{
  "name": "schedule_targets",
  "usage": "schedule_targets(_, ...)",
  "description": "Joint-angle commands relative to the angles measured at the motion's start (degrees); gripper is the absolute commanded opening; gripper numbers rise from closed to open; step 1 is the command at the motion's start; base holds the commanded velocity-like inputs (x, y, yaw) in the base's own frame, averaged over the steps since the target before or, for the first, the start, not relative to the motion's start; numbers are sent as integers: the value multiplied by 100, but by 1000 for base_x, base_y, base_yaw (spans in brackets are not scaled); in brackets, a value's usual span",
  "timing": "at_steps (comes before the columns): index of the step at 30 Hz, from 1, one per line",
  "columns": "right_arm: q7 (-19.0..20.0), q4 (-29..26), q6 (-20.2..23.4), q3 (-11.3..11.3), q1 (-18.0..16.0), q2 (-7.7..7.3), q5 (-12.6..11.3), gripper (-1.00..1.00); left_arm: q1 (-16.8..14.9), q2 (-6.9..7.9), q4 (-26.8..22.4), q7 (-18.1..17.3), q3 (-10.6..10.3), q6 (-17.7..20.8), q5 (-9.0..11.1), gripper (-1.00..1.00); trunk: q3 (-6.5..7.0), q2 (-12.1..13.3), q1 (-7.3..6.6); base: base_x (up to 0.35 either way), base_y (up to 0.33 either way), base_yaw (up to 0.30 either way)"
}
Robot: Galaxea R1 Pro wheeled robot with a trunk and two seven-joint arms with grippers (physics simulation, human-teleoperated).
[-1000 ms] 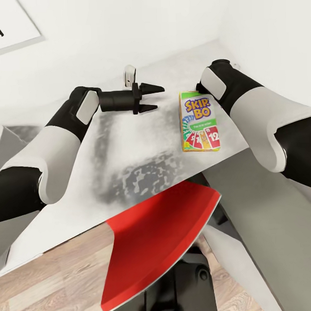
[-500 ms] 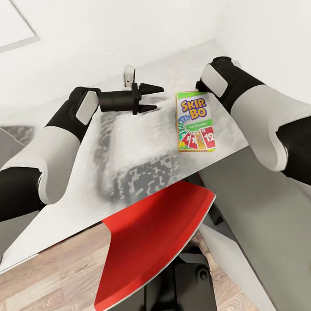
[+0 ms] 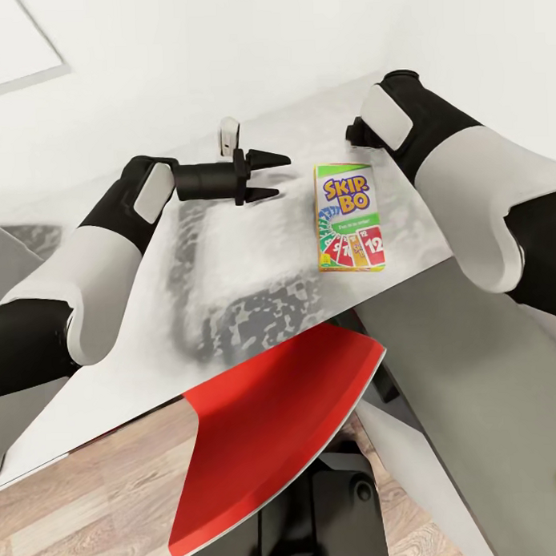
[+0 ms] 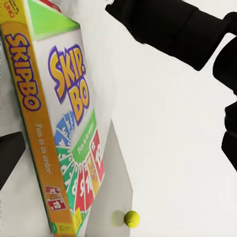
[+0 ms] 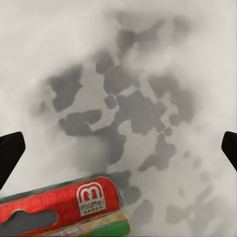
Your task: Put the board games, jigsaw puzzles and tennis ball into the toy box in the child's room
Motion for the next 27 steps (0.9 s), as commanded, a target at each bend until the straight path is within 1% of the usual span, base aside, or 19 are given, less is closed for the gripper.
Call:
schedule_targets(1,-31,-29,51,28,-13,0,-51,100,-4,3,3,-21,-10,20,-1,100,-7,-8,4,0,0,0)
schedule_targets(4,-26,-159,172,-65,-34,8,-58,100,-2,5,3,-26,-10,22,1,100,-7,-8,4,0,0,0)
schedule_targets(8,-21,-435,481,-238,-39,16,-62,100,-1,27,3,-43,-3,29,5,100,-7,-8,4,0,0,0)
schedule_targets(11,-6,-521,608,-308,-39,33,-64,100,-1,43,3,-60,-2,30,9,100,-7,-8,4,0,0,0)
schedule_targets(18,58,-602,771,-484,-39,168,-71,100,7,73,-16,-83,8,33,15,100,-7,-8,4,0,0,0)
schedule_targets(27,83,-611,1008,-542,-24,260,-72,100,8,79,-29,-96,32,46,16,100,-7,-8,4,0,0,0)
